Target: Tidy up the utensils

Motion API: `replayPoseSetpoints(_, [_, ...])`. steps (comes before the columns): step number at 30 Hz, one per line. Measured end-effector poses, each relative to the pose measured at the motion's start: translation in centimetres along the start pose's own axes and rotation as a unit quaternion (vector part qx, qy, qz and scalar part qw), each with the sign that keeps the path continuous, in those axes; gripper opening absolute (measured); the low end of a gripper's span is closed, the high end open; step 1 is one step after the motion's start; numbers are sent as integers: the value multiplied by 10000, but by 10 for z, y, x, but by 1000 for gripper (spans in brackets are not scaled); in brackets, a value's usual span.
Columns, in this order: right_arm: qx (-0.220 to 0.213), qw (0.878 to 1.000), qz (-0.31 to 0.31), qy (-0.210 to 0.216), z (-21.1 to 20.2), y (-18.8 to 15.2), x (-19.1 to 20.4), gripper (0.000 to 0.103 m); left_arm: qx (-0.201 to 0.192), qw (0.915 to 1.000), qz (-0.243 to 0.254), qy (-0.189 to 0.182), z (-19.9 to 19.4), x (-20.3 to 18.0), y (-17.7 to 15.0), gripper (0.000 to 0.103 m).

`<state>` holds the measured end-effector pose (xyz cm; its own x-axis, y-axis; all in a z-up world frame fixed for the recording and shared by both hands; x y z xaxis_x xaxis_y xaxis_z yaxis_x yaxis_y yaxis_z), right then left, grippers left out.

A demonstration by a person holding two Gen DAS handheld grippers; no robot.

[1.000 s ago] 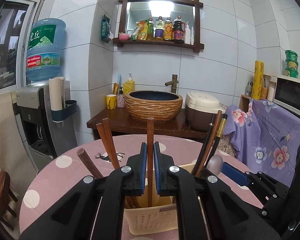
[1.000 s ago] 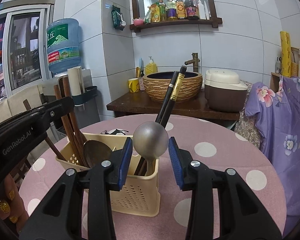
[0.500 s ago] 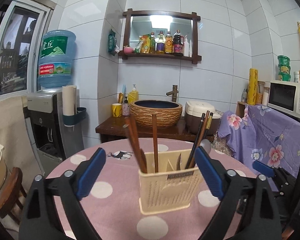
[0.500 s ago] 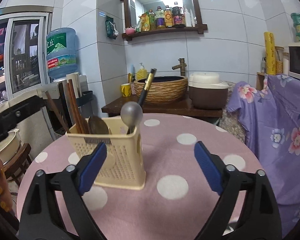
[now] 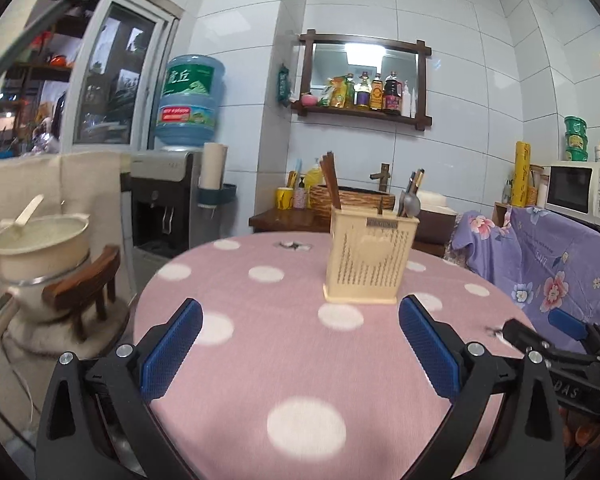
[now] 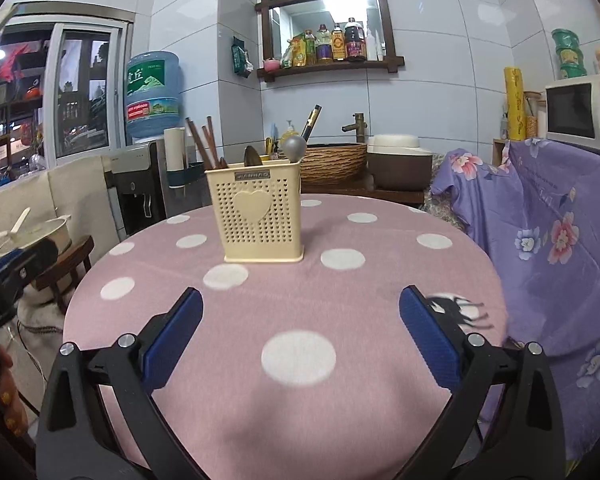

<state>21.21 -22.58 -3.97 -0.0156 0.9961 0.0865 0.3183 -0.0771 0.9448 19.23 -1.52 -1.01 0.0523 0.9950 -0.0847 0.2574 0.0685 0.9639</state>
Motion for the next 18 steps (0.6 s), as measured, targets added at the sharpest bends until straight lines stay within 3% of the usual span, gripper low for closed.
replayPoseSetpoints(4, [-87,9998,-37,-159,-40,-25,0,97,68,9998,-53,175,-35,6,-24,98])
replayPoseSetpoints(11, [-291,9983,-296,-413,-94,-49,9,97,-3,10000,50,47,-71,2,-41,98])
replayPoseSetpoints(18, [-390,9980,-360,-346,-116,-48,17,97,-44,9999,-123,-60,-90,6,-49,98])
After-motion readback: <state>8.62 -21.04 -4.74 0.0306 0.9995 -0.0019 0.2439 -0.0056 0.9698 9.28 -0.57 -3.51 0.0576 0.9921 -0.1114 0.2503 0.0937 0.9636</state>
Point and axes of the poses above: each gripper's, at about its wrist camera, not at the fingertips, and z roughly the way its jaws point, x to its left, y to its top, the point moved 8 cm from there along z, roughly the way its jaws point, and after that the axes turned 4 degrees about y, right-handed, at the moved point
